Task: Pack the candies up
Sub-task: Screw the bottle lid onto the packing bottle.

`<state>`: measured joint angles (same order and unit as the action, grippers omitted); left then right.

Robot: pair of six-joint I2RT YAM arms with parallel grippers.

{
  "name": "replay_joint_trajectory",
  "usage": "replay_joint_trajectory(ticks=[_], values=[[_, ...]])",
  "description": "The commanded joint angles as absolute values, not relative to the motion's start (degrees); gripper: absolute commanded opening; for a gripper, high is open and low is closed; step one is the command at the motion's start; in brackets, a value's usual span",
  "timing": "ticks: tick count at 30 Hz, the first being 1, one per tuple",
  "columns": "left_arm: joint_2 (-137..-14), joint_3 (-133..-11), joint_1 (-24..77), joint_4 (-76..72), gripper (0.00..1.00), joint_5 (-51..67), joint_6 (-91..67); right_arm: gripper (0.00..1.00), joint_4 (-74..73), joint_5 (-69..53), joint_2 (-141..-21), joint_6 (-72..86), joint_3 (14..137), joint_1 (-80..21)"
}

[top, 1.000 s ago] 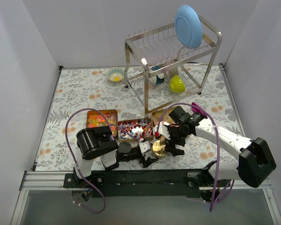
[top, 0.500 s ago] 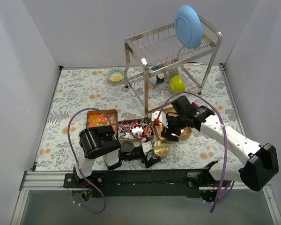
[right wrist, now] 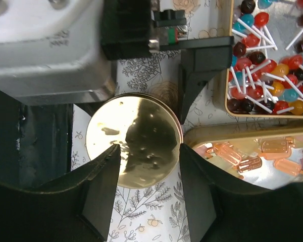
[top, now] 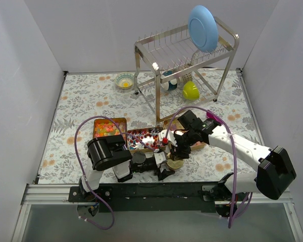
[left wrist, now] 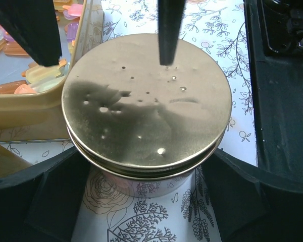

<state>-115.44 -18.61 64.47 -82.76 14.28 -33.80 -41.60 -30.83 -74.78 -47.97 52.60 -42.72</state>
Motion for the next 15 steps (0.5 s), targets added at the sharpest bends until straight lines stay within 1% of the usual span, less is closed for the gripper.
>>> replay_joint_trajectory(ticks=[1,15], values=[[-122.70,-14.94,65.13,-103.18,0.87,11.69,-30.76,0.57,-39.82,-34.01,-75.06,-50.27,51.68,-44.56],[-123.92,-15.90,64.86,-104.24,0.88,9.84,-31.37,0.57,-35.25,-32.70,-77.17,-51.86,44.39,-46.14]])
